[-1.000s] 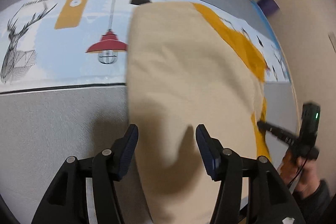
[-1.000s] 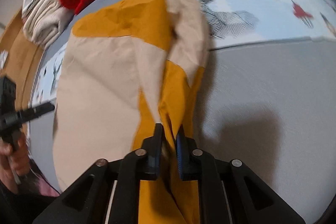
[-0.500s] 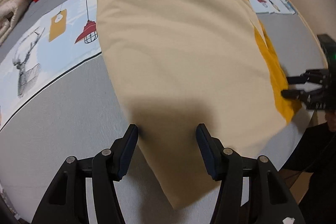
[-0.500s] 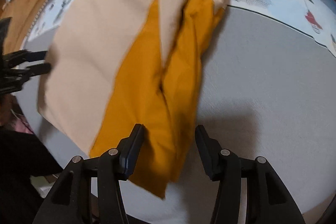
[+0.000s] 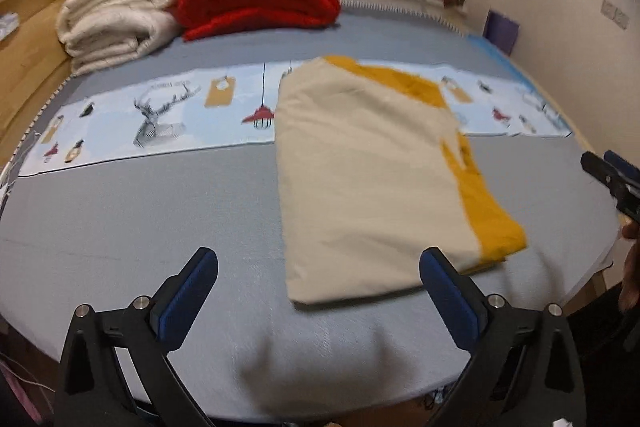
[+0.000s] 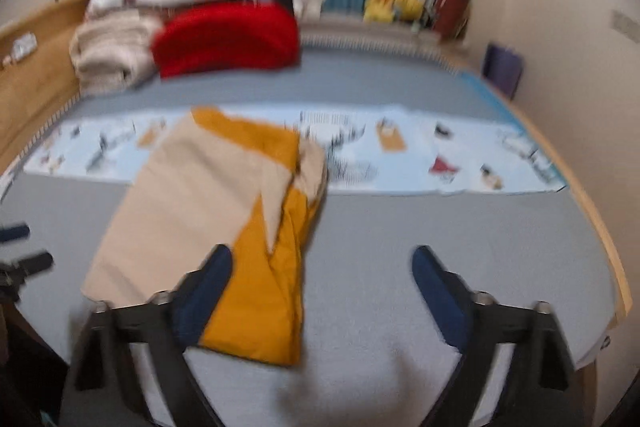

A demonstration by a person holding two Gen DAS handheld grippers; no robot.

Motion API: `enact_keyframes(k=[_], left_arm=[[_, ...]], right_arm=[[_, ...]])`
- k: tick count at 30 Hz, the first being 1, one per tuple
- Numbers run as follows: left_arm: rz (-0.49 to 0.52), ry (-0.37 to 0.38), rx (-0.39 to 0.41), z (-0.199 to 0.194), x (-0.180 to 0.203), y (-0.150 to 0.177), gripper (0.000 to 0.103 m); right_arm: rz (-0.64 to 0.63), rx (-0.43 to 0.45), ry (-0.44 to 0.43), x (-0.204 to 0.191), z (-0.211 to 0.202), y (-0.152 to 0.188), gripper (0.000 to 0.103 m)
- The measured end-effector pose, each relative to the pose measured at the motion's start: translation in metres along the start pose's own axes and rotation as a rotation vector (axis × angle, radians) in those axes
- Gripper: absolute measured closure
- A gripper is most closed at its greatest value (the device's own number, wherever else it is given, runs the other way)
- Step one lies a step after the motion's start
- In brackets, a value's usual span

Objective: Fold large clothes

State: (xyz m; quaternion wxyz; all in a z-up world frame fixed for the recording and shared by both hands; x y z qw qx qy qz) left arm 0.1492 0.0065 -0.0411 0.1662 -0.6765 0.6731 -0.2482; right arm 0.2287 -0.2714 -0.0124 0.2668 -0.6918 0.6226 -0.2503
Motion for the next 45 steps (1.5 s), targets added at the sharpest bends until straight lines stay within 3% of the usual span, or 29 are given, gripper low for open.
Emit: enact_keyframes(k=[4, 6, 9, 14, 26, 45], left_arm=[[0.015, -0.024, 0.066, -0.027, 0.017, 0.015, 0.002], [-0.012, -0.009, 0.062, -0.036, 0.025, 0.030, 0.002], [-0.079, -0.009, 0.055, -0.042, 0.027, 0.048, 0.001], [-0.117, -0.001, -0.012, -0.029, 0.032, 0.067, 0.001], [-0.090, -0.028, -0.030, -0.016, 0.032, 0.071, 0.001], [-0.080, 0.002, -0.037, -0.008, 0.041, 0.069, 0.001]], right_arm=[[-0.009, 0.038, 0.005, -0.030, -0.038, 0.035, 0.001], [-0.002, -0.003, -0.030, -0.045, -0.050, 0.053, 0.000], [0.012, -0.027, -0.017, -0.062, -0.063, 0.076, 0.000], [0.026, -0.105, -0.047, -0.079, -0.053, 0.107, 0.000], [0.014, -0.132, -0.042, -0.086, -0.031, 0.104, 0.000], [0.003, -0.136, -0.006, -0.080, -0.021, 0.101, 0.000]])
Point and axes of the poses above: each gripper's, at about its wrist camera, not at the fingertips, and z roughly the way its jaws point, x to its right, y to its underside, the point moved 10 cm from there along z, roughly the way its jaws point, and after that the axes turned 8 degrees about -x, right-handed, at the moved point
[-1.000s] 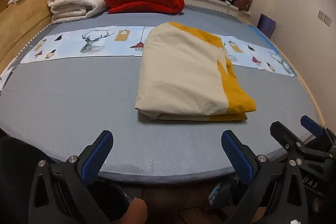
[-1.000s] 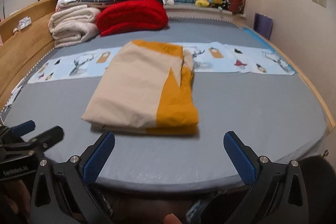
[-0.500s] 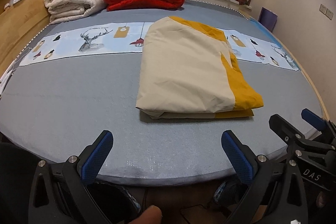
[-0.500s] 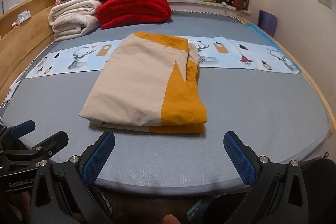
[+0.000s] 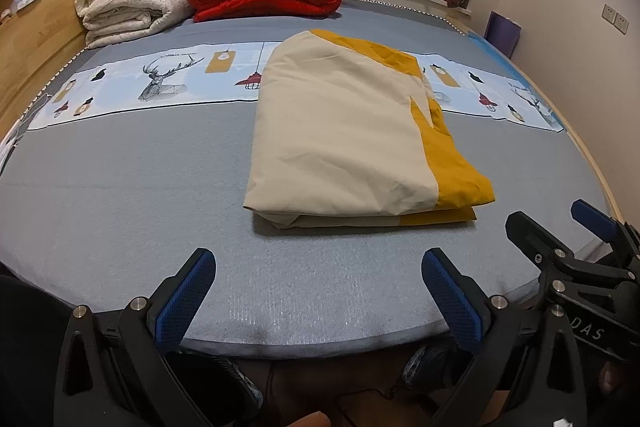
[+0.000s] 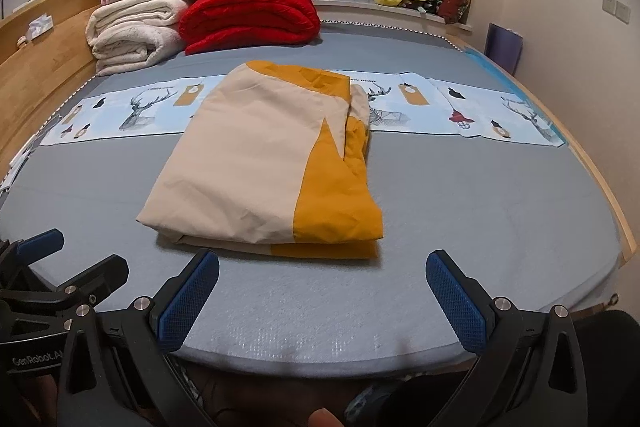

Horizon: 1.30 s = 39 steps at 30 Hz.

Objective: Fold large clothes

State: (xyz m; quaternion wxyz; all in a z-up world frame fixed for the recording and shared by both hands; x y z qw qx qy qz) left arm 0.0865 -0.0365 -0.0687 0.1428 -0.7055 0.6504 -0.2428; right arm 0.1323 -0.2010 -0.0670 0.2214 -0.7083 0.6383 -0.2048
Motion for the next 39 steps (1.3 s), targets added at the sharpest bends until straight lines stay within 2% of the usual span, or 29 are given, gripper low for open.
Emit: enact_keyframes(k=[39], left_arm=[[-0.002, 0.012, -0.010, 0.0050, 0.0018, -0.0006, 0.001]], right_arm=[[-0.001, 0.001, -0.002, 0.0001, 0.0020, -0.0010, 0.000]])
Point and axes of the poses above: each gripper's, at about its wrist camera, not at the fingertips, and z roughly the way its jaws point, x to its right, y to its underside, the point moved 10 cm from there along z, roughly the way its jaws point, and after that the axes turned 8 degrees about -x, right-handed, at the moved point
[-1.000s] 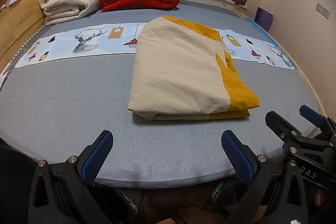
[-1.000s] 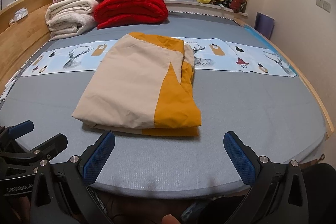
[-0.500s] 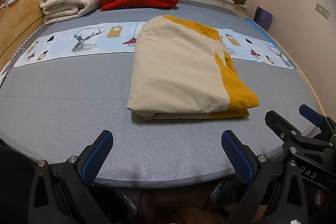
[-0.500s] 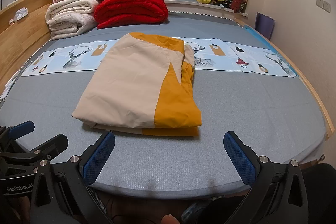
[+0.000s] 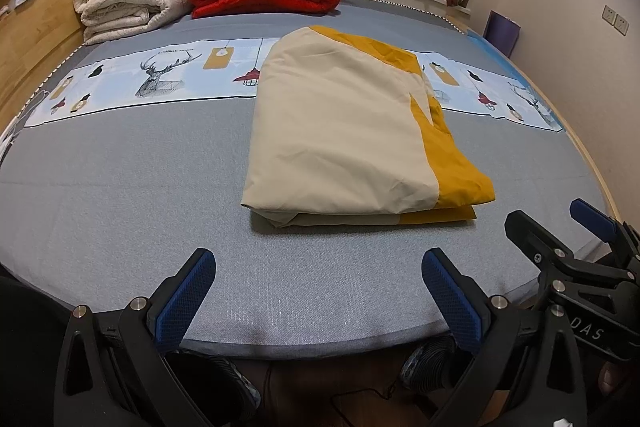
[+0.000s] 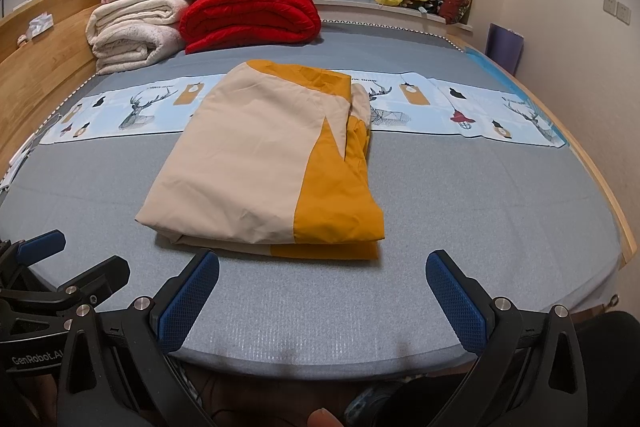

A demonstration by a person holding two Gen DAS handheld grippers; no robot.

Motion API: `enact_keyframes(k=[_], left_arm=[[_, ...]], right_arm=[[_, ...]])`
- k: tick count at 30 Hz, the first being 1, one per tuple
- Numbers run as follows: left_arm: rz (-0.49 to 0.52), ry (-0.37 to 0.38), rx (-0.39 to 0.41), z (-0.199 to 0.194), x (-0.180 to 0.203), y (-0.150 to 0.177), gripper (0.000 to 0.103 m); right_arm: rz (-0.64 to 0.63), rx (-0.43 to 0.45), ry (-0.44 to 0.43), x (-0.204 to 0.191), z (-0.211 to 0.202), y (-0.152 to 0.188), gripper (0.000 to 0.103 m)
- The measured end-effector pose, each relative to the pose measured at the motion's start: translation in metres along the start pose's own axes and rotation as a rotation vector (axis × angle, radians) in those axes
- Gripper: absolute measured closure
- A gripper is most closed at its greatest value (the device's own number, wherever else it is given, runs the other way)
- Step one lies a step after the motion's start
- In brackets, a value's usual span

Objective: Fold large clothes

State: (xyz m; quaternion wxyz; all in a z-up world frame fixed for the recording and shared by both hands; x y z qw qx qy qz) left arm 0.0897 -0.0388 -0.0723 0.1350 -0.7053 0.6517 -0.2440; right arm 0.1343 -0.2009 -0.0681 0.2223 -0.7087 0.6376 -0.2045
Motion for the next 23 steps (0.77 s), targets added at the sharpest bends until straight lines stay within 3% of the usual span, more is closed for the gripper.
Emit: enact_keyframes(k=[23], left_arm=[[0.005, -0.006, 0.011, 0.0005, -0.0002, 0.0004, 0.001]], right_arm=[[0.001, 0.001, 0.000, 0.0004, 0.0005, 0.0000, 0.000]])
Point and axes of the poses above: each gripper's, at about its wrist camera, not at the fingertips, and z roughly the way its jaws point, x to its right, y to its underside, the point moved 10 cm from there along z, roughly the way its jaws point, and after that the axes turned 8 degrees about -x, right-handed, at the moved point
